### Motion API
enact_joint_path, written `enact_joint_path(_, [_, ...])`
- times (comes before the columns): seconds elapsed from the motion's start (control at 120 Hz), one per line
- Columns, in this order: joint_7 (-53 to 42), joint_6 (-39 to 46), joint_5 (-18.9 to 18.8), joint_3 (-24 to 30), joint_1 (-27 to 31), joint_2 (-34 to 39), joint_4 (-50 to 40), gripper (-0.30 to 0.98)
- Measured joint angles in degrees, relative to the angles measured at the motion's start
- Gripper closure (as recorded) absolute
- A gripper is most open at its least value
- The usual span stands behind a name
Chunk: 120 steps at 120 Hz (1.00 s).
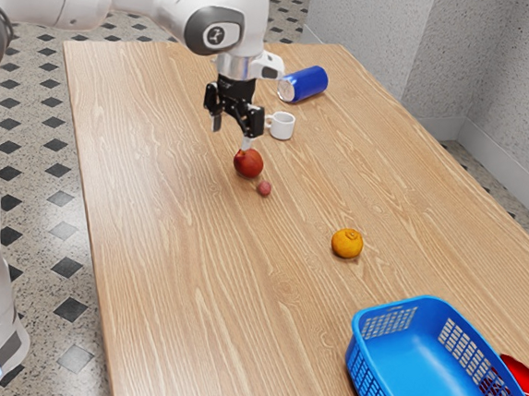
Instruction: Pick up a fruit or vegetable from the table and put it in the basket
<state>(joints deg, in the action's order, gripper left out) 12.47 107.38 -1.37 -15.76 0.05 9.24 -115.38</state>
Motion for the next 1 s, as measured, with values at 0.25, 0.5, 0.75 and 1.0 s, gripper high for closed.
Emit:
enact_joint_path(0.25, [0.17,4.03,-2.51,-1.51,-0.54,-1.16,0.09,0.01])
enact_joint_path(0.5, [0.35,8.59,-1.54,-1.56,-1.32,-3.21,-1.18,0.01])
enact_joint_path(0.75, [0.36,11.48,-1.84,-2.18,-0.78,-5.65,-1.98,0.01])
enact_joint_path(1.0, [0.16,13.08,-2.04,-2.52,-0.22,-7.07,-2.23,0.01])
